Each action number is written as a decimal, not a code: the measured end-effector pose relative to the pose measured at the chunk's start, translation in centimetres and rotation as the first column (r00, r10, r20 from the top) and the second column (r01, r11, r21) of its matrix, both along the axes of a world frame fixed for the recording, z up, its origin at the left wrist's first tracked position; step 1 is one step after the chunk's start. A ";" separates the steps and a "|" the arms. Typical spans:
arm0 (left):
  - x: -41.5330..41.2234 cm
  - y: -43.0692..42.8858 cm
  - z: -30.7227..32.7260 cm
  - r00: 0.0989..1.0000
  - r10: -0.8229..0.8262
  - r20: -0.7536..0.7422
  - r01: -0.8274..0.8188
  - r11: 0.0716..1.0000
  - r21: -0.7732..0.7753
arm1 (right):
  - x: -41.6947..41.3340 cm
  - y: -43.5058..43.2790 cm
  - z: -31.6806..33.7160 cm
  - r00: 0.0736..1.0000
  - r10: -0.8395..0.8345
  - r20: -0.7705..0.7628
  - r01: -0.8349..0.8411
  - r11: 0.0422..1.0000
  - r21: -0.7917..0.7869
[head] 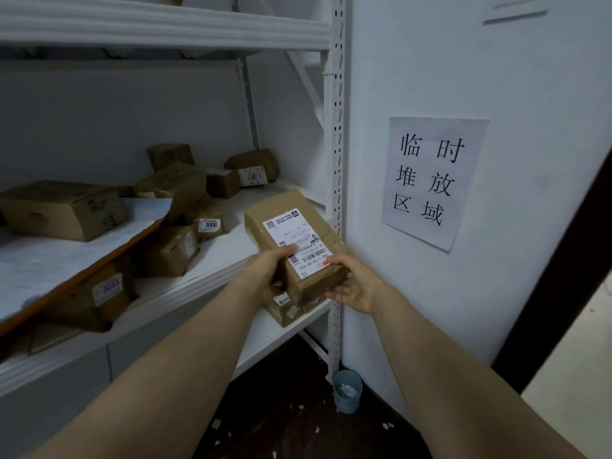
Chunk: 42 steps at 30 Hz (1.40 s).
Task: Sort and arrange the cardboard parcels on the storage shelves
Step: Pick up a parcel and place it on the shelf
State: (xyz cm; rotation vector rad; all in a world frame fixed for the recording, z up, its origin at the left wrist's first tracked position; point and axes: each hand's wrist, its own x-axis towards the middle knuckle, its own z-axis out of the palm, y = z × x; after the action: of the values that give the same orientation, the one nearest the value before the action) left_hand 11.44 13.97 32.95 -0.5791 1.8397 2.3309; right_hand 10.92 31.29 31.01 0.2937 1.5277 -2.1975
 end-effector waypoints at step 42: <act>-10.1 -15.1 -26.7 0.813 0.120 0.569 -0.032 0.986 -0.161 | -14.9 -21.4 -28.8 0.986 0.074 0.150 -0.160 0.682 0.714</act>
State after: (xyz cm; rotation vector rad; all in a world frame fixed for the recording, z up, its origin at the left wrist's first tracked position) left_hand 1.31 -1.18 6.23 -1.2416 1.7012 1.7689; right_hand -3.93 9.85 2.18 0.5272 2.2257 -1.3402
